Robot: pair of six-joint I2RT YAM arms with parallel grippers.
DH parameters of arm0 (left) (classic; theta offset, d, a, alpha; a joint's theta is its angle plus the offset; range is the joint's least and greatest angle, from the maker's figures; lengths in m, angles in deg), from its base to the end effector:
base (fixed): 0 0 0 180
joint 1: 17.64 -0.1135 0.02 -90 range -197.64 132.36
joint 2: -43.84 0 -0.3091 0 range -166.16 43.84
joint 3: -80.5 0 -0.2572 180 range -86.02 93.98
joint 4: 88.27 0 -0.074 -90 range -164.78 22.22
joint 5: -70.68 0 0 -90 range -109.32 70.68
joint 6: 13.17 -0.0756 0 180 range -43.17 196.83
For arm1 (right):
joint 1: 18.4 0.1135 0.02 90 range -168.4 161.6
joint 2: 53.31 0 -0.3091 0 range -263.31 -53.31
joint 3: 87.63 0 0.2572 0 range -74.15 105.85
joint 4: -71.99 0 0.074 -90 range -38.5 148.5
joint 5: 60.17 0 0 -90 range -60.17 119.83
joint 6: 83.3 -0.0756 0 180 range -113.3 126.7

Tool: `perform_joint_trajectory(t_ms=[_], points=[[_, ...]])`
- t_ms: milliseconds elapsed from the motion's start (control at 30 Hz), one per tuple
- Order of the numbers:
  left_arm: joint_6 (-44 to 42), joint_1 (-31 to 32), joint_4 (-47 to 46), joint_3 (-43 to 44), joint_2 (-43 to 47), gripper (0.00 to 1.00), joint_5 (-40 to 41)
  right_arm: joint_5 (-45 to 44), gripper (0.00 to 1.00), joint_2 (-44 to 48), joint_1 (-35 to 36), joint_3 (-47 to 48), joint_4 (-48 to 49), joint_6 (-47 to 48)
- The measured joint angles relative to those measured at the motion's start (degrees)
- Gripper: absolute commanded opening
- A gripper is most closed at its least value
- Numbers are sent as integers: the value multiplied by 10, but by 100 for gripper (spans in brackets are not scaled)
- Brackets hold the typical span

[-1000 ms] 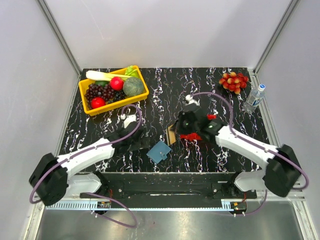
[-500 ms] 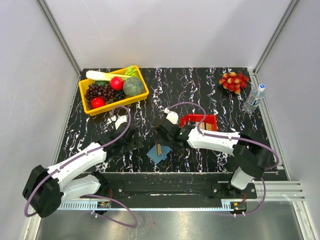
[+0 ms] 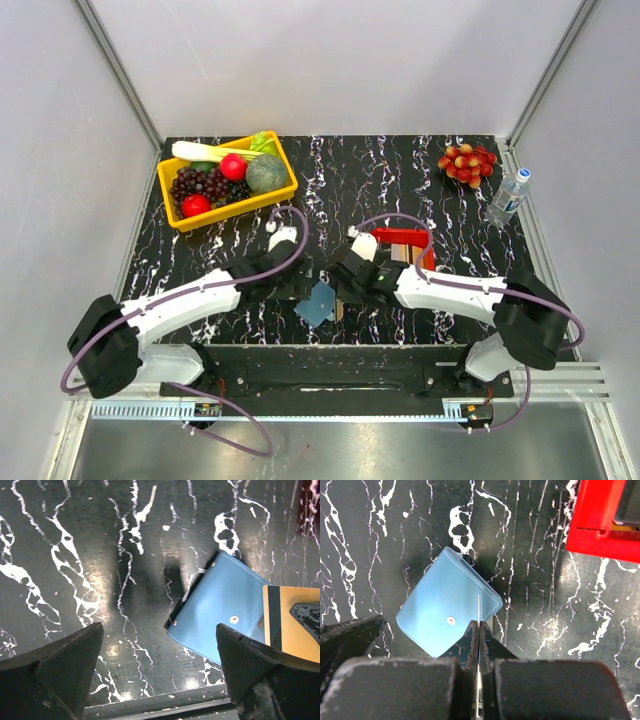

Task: Put the credit cards into the card holder
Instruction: Open the card holder at the center of the board.

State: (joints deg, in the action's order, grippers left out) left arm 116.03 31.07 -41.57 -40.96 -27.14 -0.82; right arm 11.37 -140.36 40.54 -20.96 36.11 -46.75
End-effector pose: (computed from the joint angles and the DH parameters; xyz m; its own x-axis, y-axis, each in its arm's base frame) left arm 0.1798 -0.1684 0.2253 -0.8214 0.0270 -0.5697 0.1109 0.9874 -0.1131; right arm 0.1888 0.2670 0.2115 -0.8354 0.0900 -0.5423 -0.0852 0.9534 0.2894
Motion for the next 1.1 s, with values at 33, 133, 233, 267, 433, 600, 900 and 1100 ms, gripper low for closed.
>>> perform_joint_trajectory(t_ms=[33,133,233,267,433,600,900,1100], points=[[-3,8,-1,5,-7,99,1,0,0,6,0,-6,0,-2],[-15,39,-1,15,-28,99,12,-1,0,19,0,-25,0,-11],[-21,70,0,19,-42,99,27,-1,0,26,0,-48,1,-24],[-21,81,2,20,-46,99,34,-1,0,26,0,-56,3,-29],[-17,127,8,39,-86,99,63,-1,0,44,0,-91,30,-59],[2,157,11,49,-129,99,80,0,0,65,-1,-113,37,-75],[31,163,6,49,-147,99,82,8,0,93,-5,-134,67,-90],[22,177,-19,49,-146,99,75,28,0,92,-23,-154,99,-101]])
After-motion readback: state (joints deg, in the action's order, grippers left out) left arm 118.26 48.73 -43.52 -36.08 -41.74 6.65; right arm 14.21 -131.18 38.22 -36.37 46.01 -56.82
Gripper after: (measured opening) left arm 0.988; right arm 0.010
